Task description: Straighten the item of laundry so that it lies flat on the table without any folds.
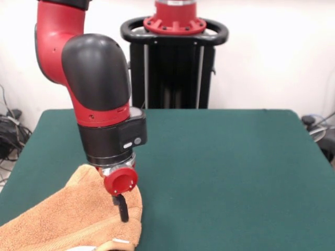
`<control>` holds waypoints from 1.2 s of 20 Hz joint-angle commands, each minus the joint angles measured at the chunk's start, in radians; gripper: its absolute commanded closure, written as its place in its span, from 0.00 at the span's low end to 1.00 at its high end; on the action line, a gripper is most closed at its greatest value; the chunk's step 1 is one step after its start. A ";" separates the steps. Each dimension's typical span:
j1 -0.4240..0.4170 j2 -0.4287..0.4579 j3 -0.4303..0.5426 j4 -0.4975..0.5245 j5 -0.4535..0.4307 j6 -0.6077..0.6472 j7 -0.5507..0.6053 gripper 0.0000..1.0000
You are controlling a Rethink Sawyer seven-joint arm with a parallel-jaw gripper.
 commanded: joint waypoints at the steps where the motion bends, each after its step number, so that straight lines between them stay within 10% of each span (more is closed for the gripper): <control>1: 0.027 0.011 0.056 -0.007 0.014 0.012 0.170 0.00; 24: 0.105 0.024 -0.036 -0.028 0.021 -0.135 0.221 0.00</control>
